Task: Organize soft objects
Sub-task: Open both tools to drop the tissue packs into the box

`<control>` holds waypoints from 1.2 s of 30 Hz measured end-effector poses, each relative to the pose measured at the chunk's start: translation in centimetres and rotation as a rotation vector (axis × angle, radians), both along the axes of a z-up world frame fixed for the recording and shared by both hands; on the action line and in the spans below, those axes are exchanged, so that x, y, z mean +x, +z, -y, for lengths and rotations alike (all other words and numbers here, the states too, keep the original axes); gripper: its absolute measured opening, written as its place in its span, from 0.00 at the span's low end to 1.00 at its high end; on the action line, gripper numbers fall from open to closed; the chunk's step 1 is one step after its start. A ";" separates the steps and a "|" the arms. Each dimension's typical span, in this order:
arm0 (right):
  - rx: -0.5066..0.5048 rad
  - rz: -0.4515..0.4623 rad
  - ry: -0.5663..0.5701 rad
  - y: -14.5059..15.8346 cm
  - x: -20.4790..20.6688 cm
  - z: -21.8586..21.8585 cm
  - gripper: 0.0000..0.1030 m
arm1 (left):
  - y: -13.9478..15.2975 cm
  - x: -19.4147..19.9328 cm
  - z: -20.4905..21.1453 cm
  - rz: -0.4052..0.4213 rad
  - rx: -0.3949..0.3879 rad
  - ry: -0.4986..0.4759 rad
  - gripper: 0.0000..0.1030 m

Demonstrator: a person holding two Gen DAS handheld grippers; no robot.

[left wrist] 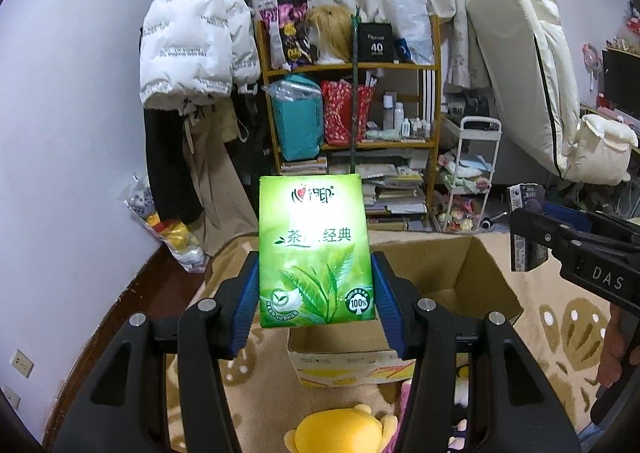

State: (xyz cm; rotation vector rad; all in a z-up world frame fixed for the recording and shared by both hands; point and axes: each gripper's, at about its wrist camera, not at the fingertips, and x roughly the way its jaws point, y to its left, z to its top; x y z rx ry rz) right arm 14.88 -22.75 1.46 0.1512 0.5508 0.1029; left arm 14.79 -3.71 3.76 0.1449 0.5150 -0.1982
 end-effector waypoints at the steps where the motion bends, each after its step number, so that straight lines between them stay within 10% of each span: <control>1: 0.004 -0.006 0.003 -0.4 0.2 0.0 0.48 | -0.4 0.1 0.1 -0.005 0.006 -0.001 0.51; 25: 0.060 -0.165 0.091 -6.9 3.1 0.0 0.50 | -5.7 1.6 0.9 -0.100 0.063 -0.008 0.62; 36: 0.055 -0.161 0.091 -6.4 1.8 -0.6 0.78 | -4.5 -0.8 -0.6 -0.104 0.066 0.034 0.82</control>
